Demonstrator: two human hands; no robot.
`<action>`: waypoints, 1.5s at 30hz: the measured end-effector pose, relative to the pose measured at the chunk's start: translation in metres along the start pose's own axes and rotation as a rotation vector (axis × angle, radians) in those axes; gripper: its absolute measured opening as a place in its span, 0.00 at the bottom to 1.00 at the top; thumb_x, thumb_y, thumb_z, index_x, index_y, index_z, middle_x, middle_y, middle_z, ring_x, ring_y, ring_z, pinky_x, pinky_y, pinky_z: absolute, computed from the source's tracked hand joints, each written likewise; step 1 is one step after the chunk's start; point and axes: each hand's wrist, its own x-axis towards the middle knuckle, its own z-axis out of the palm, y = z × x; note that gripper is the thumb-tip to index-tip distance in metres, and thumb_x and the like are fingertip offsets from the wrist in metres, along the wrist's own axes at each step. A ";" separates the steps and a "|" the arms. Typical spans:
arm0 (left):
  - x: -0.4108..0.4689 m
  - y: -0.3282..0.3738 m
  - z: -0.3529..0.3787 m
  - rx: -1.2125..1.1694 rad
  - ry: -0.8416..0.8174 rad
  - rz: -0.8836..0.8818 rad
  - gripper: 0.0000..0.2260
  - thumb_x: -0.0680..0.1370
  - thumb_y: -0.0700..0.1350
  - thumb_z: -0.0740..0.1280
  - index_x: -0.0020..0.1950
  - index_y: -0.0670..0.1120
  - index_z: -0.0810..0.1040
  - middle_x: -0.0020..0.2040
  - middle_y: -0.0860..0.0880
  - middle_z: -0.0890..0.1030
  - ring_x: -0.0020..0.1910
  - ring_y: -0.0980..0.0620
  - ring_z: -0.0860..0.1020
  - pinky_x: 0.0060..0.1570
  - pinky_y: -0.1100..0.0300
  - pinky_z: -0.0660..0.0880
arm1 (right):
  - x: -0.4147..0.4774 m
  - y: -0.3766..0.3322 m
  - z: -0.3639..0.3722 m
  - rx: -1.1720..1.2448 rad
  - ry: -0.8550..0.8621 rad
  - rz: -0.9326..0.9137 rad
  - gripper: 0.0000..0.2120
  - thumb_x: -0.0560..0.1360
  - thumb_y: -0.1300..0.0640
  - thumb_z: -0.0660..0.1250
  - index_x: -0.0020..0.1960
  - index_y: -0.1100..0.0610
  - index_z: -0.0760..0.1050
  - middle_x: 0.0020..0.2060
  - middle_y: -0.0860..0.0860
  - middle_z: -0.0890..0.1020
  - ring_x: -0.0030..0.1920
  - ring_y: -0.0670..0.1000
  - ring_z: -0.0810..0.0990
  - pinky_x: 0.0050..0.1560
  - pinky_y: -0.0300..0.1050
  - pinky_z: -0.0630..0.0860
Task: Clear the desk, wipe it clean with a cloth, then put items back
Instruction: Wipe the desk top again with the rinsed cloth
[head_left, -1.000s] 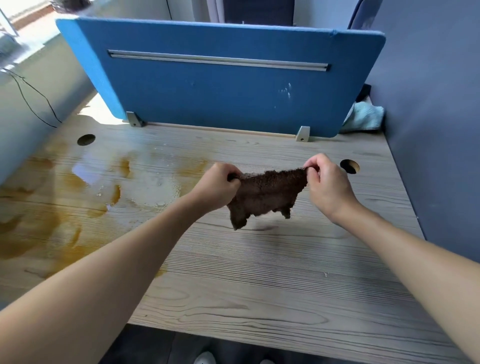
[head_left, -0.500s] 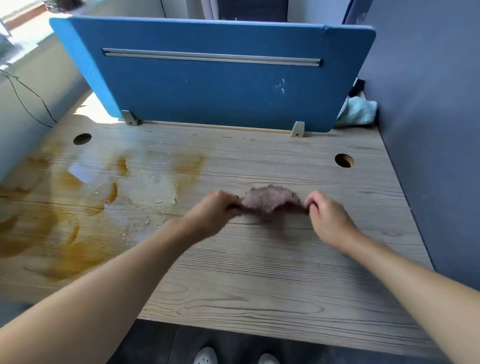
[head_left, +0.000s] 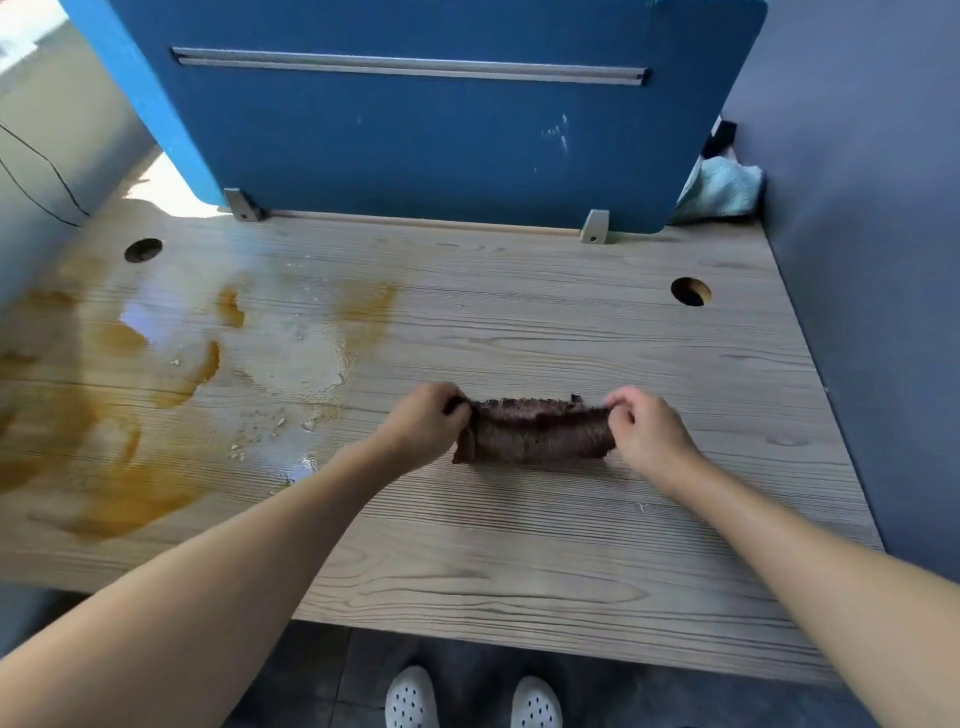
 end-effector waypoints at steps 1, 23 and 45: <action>0.003 0.002 -0.001 0.005 0.035 -0.039 0.10 0.82 0.45 0.62 0.60 0.43 0.76 0.52 0.41 0.81 0.51 0.43 0.79 0.55 0.46 0.77 | 0.005 -0.003 0.000 -0.009 0.059 0.024 0.16 0.81 0.59 0.58 0.68 0.57 0.71 0.49 0.54 0.80 0.43 0.54 0.78 0.42 0.44 0.72; -0.042 -0.009 0.069 0.690 0.115 0.381 0.18 0.78 0.48 0.56 0.64 0.45 0.76 0.60 0.42 0.74 0.58 0.40 0.75 0.55 0.47 0.76 | -0.067 0.035 0.098 -0.590 0.096 -0.397 0.25 0.66 0.58 0.75 0.62 0.62 0.77 0.63 0.59 0.78 0.64 0.60 0.76 0.66 0.60 0.67; -0.094 -0.108 0.060 0.621 0.057 0.424 0.33 0.77 0.50 0.55 0.80 0.39 0.54 0.81 0.42 0.52 0.81 0.49 0.45 0.79 0.52 0.46 | -0.091 -0.036 0.180 -0.451 0.114 -0.550 0.27 0.78 0.51 0.50 0.71 0.64 0.69 0.67 0.59 0.76 0.67 0.59 0.73 0.69 0.56 0.69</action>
